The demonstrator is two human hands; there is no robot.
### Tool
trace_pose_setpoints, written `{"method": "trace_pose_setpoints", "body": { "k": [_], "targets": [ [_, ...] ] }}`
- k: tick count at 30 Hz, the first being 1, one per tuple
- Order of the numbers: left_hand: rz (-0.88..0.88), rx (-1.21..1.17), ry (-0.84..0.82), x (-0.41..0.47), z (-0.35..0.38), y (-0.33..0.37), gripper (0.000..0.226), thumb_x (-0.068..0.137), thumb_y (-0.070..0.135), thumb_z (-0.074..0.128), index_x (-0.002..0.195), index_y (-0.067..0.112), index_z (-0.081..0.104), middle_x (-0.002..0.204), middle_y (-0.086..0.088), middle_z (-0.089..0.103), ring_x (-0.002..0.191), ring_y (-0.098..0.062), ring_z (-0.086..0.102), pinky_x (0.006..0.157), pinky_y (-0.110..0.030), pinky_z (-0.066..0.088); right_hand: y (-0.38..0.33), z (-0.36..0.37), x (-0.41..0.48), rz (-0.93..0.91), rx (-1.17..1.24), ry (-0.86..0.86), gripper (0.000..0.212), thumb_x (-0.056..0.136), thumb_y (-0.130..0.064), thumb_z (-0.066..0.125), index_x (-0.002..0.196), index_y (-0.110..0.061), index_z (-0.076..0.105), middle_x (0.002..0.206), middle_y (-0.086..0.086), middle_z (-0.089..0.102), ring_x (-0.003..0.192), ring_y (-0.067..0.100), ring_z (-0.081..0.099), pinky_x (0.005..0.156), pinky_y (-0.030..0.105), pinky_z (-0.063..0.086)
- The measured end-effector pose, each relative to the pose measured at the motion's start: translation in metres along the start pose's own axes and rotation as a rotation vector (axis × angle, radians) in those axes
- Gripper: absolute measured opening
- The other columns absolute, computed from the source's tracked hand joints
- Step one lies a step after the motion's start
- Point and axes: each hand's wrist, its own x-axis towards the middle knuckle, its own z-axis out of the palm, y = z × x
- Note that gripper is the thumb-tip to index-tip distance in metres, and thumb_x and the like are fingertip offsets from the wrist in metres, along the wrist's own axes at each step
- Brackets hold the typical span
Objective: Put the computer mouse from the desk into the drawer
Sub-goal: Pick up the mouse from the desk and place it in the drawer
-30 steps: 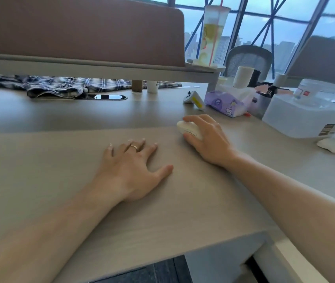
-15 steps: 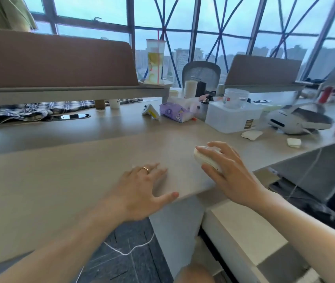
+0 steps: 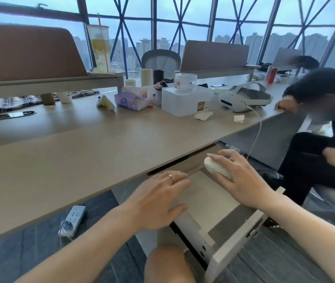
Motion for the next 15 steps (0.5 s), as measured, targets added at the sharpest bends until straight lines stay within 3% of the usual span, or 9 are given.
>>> {"method": "trace_pose_setpoints", "body": {
  "k": [3, 7, 11, 15],
  "targets": [
    [-0.205, -0.072, -0.112, 0.019, 0.025, 0.005, 0.088, 0.087, 0.071, 0.052, 0.158, 0.028, 0.021, 0.167, 0.001, 0.02, 0.152, -0.017, 0.013, 0.122, -0.044, 0.022, 0.014, 0.01, -0.005, 0.053, -0.017, -0.05, 0.052, 0.098, -0.045, 0.05, 0.148, -0.034, 0.043, 0.14, -0.007, 0.039, 0.124, 0.019, 0.046, 0.104, 0.035, 0.043],
    [-0.384, -0.093, -0.289, 0.027, 0.048, -0.006, 0.12, 0.064, 0.095, 0.046, 0.16, 0.036, 0.005, 0.17, 0.006, -0.005, 0.154, -0.016, -0.008, 0.125, -0.042, -0.001, 0.025, 0.028, -0.007, 0.117, -0.048, -0.104, 0.054, 0.099, -0.045, 0.046, 0.151, -0.033, 0.04, 0.15, -0.003, 0.035, 0.135, 0.021, 0.041, 0.109, 0.036, 0.04],
    [-0.344, 0.021, -0.157, 0.026, 0.067, -0.01, 0.116, 0.061, 0.099, 0.041, 0.158, 0.041, 0.017, 0.169, 0.005, -0.005, 0.151, -0.018, -0.006, 0.123, -0.042, -0.003, 0.034, 0.051, 0.0, 0.24, -0.064, -0.134, 0.052, 0.097, -0.043, 0.05, 0.147, -0.028, 0.042, 0.15, 0.003, 0.036, 0.131, 0.028, 0.047, 0.102, 0.043, 0.047],
    [-0.286, 0.109, -0.04, 0.022, 0.084, -0.011, 0.102, 0.068, 0.1, 0.033, 0.152, 0.042, 0.038, 0.169, -0.004, 0.007, 0.152, -0.026, 0.006, 0.122, -0.048, 0.001, 0.038, 0.071, 0.008, 0.314, -0.117, -0.184, 0.035, 0.096, -0.041, 0.053, 0.121, -0.017, 0.057, 0.142, 0.006, 0.04, 0.118, 0.029, 0.053, 0.087, 0.035, 0.048]
  ]
}}
